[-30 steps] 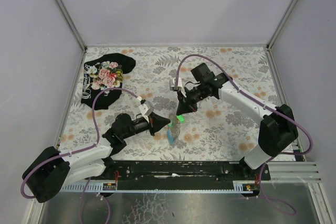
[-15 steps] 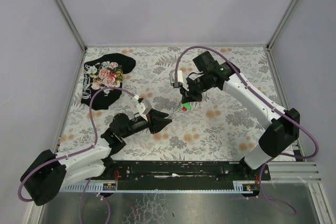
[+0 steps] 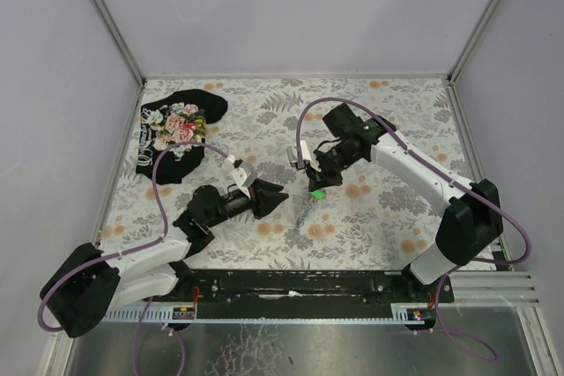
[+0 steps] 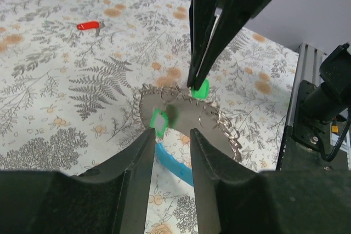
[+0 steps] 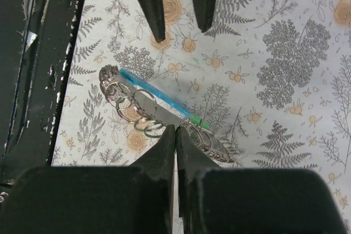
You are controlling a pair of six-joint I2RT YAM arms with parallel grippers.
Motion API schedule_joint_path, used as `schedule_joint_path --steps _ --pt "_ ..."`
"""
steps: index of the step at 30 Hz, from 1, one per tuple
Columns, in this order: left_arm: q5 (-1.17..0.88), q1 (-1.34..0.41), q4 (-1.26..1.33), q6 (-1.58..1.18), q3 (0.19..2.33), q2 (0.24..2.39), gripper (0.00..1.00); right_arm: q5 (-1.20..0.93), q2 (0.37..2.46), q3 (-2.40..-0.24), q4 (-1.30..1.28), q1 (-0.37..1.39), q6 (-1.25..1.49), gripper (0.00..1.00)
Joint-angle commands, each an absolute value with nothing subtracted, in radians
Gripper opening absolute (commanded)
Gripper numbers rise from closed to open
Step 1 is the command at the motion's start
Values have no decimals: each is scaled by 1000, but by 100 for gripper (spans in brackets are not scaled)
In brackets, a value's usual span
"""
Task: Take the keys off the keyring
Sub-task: Remove the key from the keyring.
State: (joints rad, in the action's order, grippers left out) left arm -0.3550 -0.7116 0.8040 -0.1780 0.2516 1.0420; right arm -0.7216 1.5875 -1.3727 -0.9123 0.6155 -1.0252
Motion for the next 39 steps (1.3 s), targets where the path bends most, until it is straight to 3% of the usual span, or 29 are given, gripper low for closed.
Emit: schedule_joint_path --steps 1,16,39 --pt "-351 -701 876 -228 240 991 32 -810 1528 -1341 -892 636 -1068 0" --pt "-520 -707 1112 -422 242 1203 34 -877 1500 -1280 -830 658 -948 0" --pt "-459 -768 1111 -434 260 1276 37 -754 1564 -1422 -963 712 -874 0"
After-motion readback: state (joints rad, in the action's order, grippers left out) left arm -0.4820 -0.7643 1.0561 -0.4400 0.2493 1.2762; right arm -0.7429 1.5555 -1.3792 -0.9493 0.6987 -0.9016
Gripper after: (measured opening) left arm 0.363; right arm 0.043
